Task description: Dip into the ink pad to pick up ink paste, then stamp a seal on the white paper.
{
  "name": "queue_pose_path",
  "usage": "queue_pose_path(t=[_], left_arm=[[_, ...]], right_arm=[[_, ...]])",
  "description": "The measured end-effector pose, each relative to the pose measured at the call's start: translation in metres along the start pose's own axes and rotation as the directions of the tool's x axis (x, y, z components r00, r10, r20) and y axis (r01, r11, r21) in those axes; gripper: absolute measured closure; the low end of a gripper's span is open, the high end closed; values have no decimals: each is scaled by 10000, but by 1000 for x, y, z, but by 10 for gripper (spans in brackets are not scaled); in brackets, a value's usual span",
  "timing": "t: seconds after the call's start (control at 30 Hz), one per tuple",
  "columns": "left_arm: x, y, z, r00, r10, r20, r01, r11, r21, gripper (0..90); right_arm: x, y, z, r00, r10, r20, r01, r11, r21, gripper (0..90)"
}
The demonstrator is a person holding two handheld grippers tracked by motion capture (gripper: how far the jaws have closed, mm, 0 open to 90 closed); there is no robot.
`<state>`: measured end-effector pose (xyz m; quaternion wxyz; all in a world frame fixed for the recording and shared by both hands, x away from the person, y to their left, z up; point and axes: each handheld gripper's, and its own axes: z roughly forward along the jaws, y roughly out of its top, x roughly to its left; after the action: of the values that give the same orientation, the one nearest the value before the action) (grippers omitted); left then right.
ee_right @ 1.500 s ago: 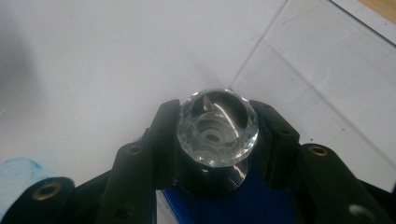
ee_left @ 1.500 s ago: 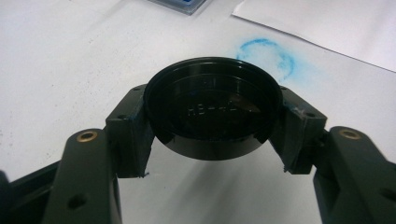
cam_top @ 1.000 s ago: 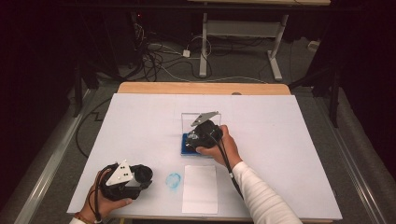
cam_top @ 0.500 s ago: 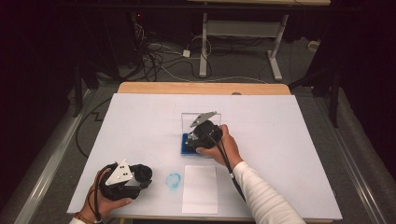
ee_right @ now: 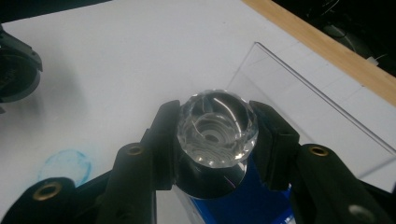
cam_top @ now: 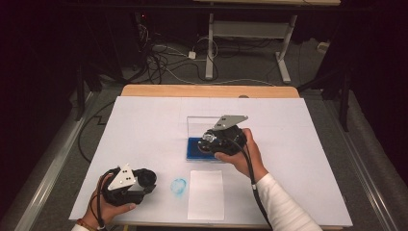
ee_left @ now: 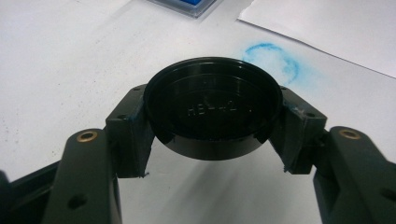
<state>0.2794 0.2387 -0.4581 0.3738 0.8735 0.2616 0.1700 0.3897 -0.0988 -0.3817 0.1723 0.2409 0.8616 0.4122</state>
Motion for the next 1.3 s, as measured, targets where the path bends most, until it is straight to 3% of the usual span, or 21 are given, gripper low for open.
queue_pose_path(t=[0.3,0.6,0.9,1.3], left_arm=[[0,-2,2,9999,-86,74,85,9999,96,365],[-4,2,4,9999,106,70,-108,9998,171,366],[-7,4,5,9996,282,76,-283,9993,227,365],[-8,4,8,9994,311,146,-315,9991,292,366]], right_arm=[[4,-10,-35,9998,-195,-1,194,9992,-346,570],[10,-16,-63,9995,-299,-83,292,9968,-743,569],[12,-18,-80,9995,-241,-213,216,9937,-1100,570],[19,-21,-88,9989,-338,-337,299,9934,-1110,570]])
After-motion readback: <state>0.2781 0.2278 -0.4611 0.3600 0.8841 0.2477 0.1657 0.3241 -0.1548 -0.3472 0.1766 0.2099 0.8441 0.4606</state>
